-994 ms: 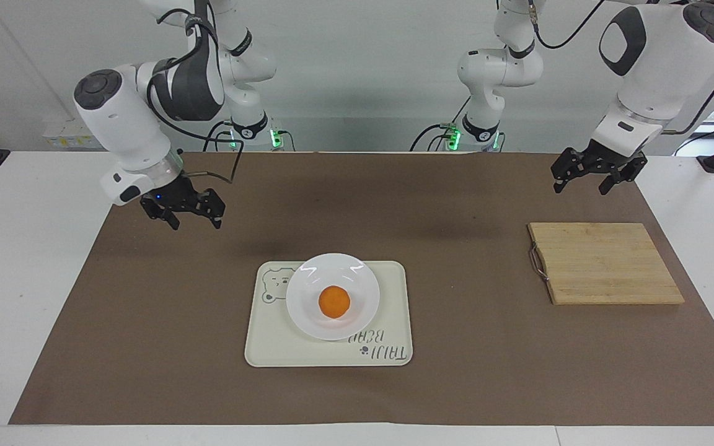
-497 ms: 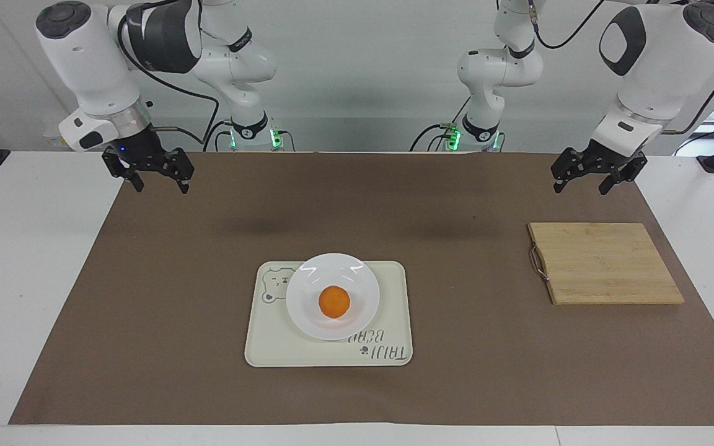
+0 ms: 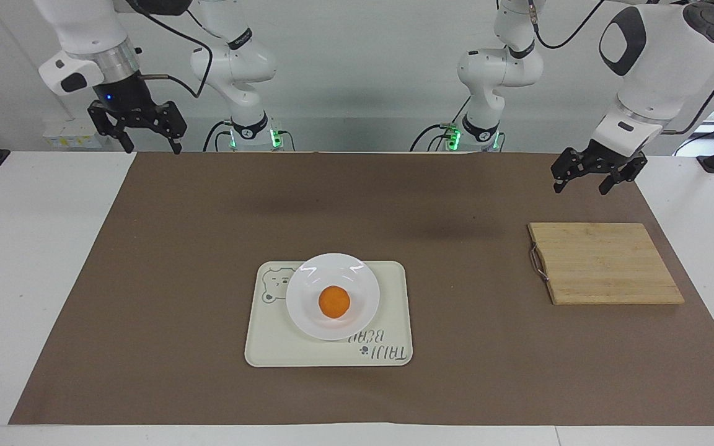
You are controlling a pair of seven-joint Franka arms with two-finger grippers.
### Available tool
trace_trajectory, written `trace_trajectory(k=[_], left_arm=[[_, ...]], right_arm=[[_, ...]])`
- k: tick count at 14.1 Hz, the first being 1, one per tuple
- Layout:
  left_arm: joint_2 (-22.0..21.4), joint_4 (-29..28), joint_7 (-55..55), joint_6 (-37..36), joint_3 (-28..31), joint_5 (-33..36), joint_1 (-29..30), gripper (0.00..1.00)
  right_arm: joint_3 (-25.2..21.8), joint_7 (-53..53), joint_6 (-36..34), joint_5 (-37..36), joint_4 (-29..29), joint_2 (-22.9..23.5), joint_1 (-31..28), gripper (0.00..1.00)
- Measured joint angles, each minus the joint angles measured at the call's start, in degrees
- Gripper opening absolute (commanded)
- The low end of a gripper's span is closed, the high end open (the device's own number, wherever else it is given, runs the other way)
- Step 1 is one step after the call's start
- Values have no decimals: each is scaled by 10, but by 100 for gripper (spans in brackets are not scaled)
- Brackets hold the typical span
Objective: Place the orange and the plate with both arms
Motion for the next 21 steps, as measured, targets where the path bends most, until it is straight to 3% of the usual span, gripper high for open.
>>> trace_trajectory(k=[3,11,21], left_arm=[[0,0,0,0,0,0,0,100],[0,0,0,0,0,0,0,100],[0,0,0,0,0,0,0,100]], right_arm=[[1,0,-22,0,30,6,0,100],[5,-18,2,-19,14,9,4,100],[8,-18,-28,-9,14,-4,6,100]])
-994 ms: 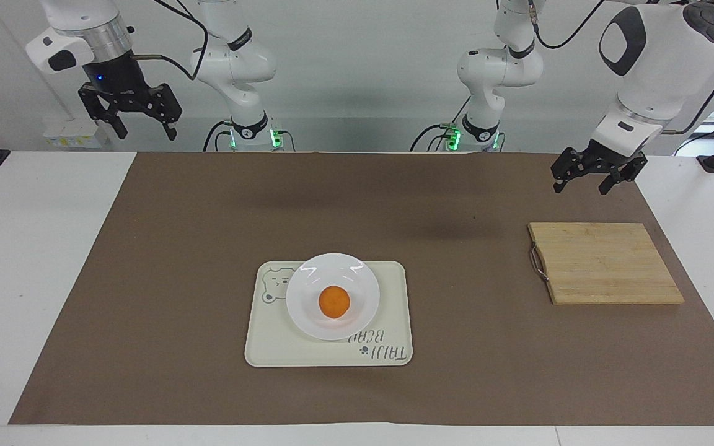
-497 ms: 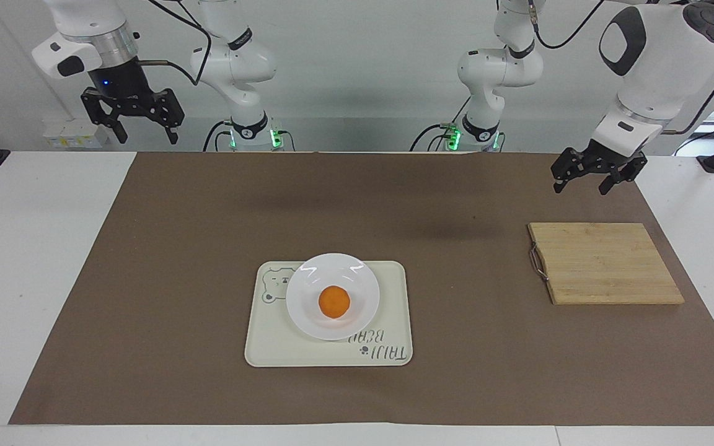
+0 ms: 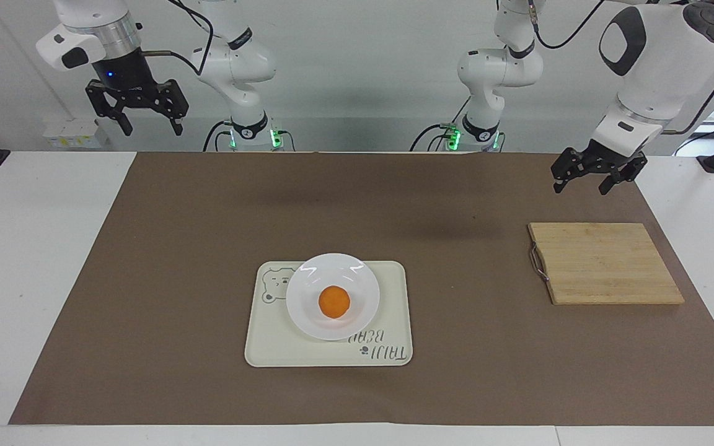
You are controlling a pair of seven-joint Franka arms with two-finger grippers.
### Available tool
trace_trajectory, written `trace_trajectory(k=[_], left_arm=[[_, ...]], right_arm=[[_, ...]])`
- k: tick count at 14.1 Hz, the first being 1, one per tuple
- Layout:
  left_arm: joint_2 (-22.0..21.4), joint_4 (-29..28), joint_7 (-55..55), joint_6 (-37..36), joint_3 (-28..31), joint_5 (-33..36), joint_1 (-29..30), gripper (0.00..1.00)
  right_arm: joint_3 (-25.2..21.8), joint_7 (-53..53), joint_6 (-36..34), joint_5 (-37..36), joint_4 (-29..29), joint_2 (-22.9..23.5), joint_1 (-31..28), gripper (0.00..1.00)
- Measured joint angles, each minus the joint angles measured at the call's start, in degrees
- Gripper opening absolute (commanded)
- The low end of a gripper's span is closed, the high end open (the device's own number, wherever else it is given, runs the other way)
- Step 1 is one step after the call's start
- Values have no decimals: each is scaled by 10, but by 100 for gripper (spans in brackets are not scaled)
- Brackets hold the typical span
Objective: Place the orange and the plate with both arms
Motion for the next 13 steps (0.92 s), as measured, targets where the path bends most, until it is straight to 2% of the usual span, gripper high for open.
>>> trace_trajectory(k=[13], left_arm=[[0,0,0,0,0,0,0,100]], right_arm=[[3,0,-4,0,6,-2,0,100]])
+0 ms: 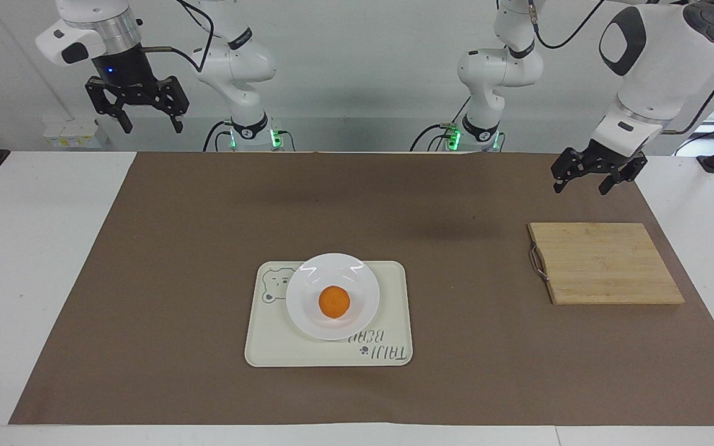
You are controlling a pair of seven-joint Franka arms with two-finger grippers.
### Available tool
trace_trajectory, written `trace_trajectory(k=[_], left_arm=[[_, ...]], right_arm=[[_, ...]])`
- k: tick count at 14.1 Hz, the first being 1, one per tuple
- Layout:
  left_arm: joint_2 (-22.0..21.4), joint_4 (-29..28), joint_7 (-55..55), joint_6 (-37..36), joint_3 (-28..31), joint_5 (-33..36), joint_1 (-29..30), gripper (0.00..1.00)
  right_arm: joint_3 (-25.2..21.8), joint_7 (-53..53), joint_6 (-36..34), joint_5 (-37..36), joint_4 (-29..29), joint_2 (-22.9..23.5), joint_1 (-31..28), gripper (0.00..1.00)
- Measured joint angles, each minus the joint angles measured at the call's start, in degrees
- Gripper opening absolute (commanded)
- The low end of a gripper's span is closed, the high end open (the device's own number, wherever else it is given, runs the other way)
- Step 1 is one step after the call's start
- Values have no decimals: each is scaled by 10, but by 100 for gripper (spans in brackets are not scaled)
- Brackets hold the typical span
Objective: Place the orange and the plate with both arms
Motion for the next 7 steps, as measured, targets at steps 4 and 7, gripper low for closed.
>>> trace_trajectory(k=[4,7], left_arm=[[0,0,0,0,0,0,0,100],[0,0,0,0,0,0,0,100]], right_arm=[[0,0,-23,0,0,1,-2,100],[0,0,-24,0,1,5,-2,100]])
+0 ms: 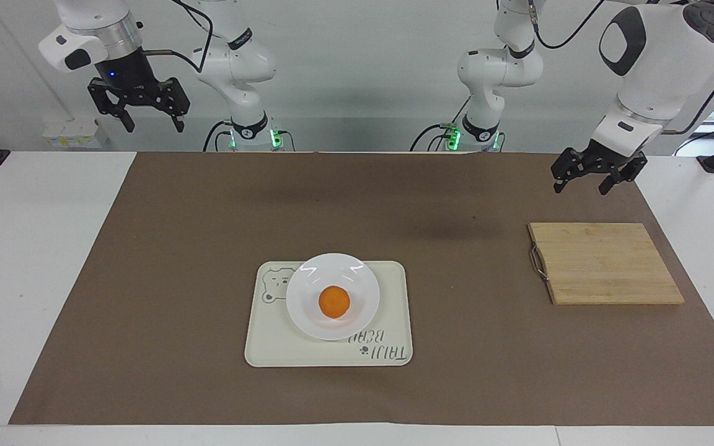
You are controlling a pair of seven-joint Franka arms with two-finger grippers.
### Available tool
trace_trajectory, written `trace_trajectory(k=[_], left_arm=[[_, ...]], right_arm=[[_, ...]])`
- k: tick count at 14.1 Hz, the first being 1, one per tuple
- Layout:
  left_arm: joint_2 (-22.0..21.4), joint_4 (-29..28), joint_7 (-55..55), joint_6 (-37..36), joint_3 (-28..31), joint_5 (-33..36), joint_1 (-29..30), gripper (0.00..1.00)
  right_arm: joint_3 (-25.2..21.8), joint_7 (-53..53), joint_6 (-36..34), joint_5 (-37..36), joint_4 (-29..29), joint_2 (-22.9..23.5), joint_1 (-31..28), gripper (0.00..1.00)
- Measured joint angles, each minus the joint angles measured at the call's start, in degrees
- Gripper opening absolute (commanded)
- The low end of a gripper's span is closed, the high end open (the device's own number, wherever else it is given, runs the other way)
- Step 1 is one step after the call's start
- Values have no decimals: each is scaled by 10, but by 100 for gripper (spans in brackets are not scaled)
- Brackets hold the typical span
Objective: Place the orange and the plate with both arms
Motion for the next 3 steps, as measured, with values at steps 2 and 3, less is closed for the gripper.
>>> trace_trajectory(k=[2,3], left_arm=[[0,0,0,0,0,0,0,100],[0,0,0,0,0,0,0,100]], right_arm=[[1,0,0,0,2,0,1,100],[1,0,0,0,2,0,1,100]])
